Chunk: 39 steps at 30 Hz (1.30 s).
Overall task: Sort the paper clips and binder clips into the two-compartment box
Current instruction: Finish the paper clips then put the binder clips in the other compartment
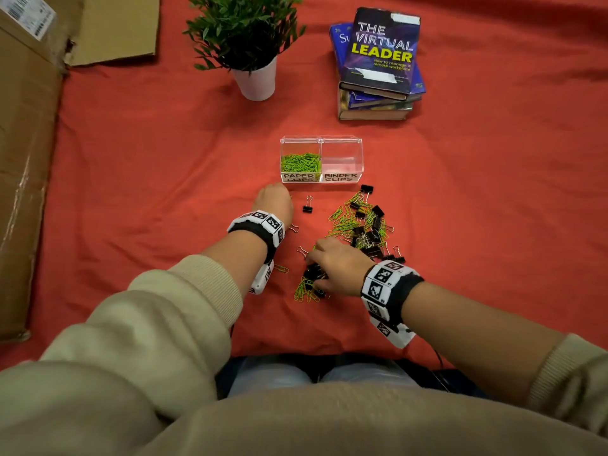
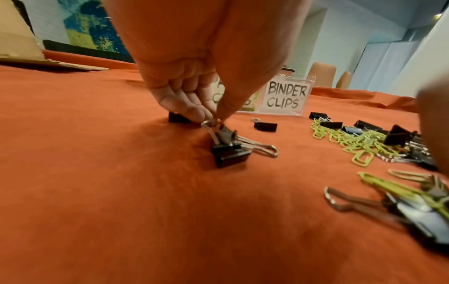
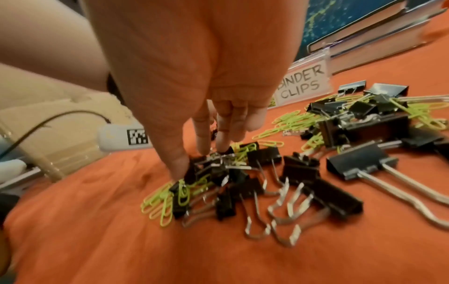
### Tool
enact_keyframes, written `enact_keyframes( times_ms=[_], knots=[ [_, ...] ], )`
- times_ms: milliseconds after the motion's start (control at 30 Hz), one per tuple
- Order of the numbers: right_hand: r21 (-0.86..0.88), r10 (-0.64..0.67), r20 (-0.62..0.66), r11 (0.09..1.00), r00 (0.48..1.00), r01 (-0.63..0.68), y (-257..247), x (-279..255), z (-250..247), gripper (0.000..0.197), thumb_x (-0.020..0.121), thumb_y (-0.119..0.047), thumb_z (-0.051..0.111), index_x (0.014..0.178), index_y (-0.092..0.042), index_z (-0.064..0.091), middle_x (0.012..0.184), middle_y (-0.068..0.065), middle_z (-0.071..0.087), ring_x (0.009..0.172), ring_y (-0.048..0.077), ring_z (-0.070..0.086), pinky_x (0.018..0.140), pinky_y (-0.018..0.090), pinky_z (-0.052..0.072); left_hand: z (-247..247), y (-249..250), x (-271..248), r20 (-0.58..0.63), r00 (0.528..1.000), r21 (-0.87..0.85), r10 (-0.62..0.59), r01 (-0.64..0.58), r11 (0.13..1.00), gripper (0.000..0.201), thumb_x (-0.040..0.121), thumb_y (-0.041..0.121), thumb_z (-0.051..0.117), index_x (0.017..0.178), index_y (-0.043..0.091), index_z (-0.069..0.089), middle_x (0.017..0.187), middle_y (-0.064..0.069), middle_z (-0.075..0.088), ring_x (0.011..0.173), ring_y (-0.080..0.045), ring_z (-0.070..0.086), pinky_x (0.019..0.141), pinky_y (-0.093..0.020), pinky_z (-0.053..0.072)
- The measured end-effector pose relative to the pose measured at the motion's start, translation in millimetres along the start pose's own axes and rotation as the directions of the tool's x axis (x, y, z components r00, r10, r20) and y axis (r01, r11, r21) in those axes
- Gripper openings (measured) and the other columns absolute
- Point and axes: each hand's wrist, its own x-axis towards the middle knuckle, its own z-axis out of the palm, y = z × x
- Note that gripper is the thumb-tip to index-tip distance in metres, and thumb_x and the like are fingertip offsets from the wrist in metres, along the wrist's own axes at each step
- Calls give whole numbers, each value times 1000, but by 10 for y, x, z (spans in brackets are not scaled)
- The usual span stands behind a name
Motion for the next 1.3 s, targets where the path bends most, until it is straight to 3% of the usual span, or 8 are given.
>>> enact_keyframes(
  times_ms=[267, 400, 500, 633, 767, 967, 1133, 1300],
  knots=[
    [225, 233, -93, 952, 968, -207, 347, -51, -144, 14, 88, -20, 56, 95, -9, 60, 103, 8, 60, 87, 19, 55, 75, 32, 50, -155, -53, -218, -20, 998, -334, 67, -70, 940, 3, 86, 9, 52, 87, 7, 51, 87, -18, 61, 79, -32, 57, 69, -34, 43],
    [242, 368, -285, 921, 885, -305, 528, -62, -170, 31, 85, -20, 59, 113, -8, 58, 115, 11, 51, 113, 26, 45, 93, 40, 45, -168, -169, -477, 97, 986, -449, 138, -80, 890, 13, 87, 4, 46, 91, 16, 49, 75, -3, 55, 63, -19, 49, 63, -28, 39],
    [194, 216, -333, 968, 918, -157, 322, -68, -129, 25, 86, -24, 58, 106, -10, 61, 109, 8, 52, 110, 24, 44, 93, 40, 46, -128, -293, -693, 231, 948, -350, 219, -130, 928, 21, 92, 5, 36, 95, 12, 56, 74, -3, 55, 69, -22, 49, 65, -30, 38],
    [13, 16, -90, 1000, 996, -15, -28, -64, 69, 32, 83, -39, 62, 101, -12, 64, 106, 5, 55, 108, 23, 41, 93, 38, 43, 14, -455, -923, 238, 926, -127, 293, -269, 955, 16, 95, 20, 43, 94, 9, 56, 90, -8, 63, 85, -28, 57, 72, -33, 40],
    [-34, 43, -74, 998, 996, -46, -49, -44, 155, 31, 85, -34, 60, 105, -11, 61, 111, 6, 53, 111, 24, 41, 93, 38, 43, 181, -564, -986, 229, 904, -29, 360, -363, 931, 19, 90, 24, 55, 105, 11, 53, 111, -10, 61, 103, -29, 57, 88, -37, 45],
    [84, 135, -129, 989, 982, -125, 154, -56, 71, 14, 91, -23, 53, 91, -11, 62, 99, 4, 55, 100, 20, 43, 89, 30, 39, 265, -579, -983, 231, 908, 28, 350, -365, 931, 16, 93, 23, 51, 102, 10, 54, 111, -12, 58, 105, -31, 56, 90, -41, 46],
    [475, 391, -156, 835, 907, -278, 302, -78, -125, 9, 87, -15, 60, 82, -8, 60, 79, 1, 62, 73, 18, 59, 61, 24, 47, 268, -535, -990, 268, 901, 100, 342, -379, 920, 20, 96, 18, 39, 110, 8, 48, 118, -15, 56, 110, -32, 53, 95, -42, 44],
    [793, 438, -84, 574, 895, -206, 442, -130, -271, 10, 81, -19, 72, 85, -9, 68, 76, 4, 73, 64, 12, 65, 63, 27, 54, 249, -590, -1007, 294, 874, 110, 388, -434, 894, 17, 95, 20, 44, 107, 10, 48, 115, -13, 56, 107, -32, 53, 94, -42, 43]
  ],
)
